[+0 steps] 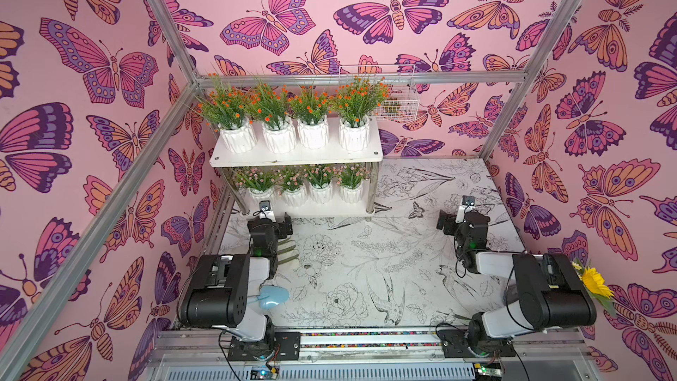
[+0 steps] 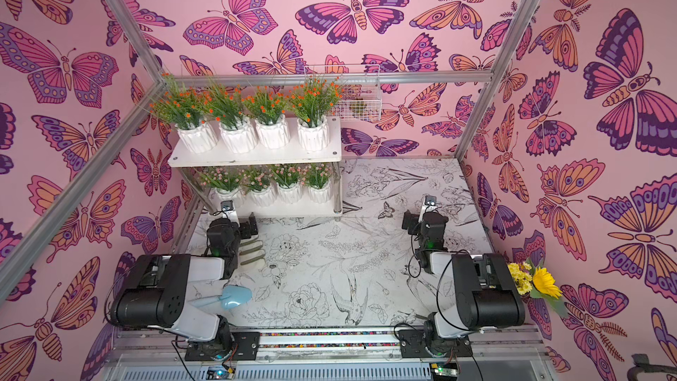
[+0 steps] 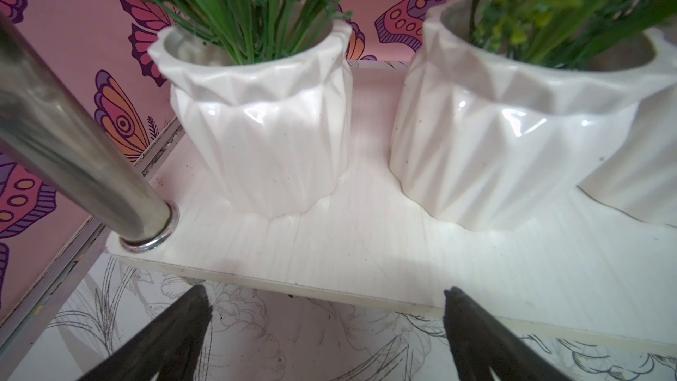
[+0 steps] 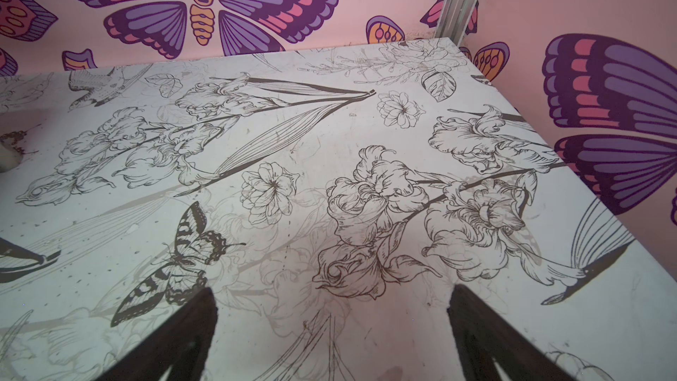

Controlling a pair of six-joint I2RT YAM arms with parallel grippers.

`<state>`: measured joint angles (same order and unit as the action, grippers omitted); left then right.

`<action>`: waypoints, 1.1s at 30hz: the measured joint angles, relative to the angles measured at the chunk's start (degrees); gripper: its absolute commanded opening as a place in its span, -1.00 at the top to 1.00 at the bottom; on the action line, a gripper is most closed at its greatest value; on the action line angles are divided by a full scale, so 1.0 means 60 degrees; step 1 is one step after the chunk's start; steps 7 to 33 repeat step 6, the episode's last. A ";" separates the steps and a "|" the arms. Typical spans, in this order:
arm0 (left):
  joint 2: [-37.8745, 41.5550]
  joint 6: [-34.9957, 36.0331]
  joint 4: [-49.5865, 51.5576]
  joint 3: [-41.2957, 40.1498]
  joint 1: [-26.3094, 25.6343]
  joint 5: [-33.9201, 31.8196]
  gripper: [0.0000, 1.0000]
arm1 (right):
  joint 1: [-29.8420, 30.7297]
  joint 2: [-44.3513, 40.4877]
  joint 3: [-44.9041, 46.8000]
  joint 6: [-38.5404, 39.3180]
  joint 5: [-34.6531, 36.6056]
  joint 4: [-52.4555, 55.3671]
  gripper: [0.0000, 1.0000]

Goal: Place the baby's breath potted plants on the rack by color
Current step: Reset both arms

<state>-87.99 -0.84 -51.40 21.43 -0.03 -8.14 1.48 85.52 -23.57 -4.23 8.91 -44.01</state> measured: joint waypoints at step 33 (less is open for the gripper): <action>0.0000 0.0000 0.0000 0.0000 0.0000 0.0000 -0.99 | -0.0004 0.0069 0.0000 0.0000 -0.0091 -0.0062 -0.98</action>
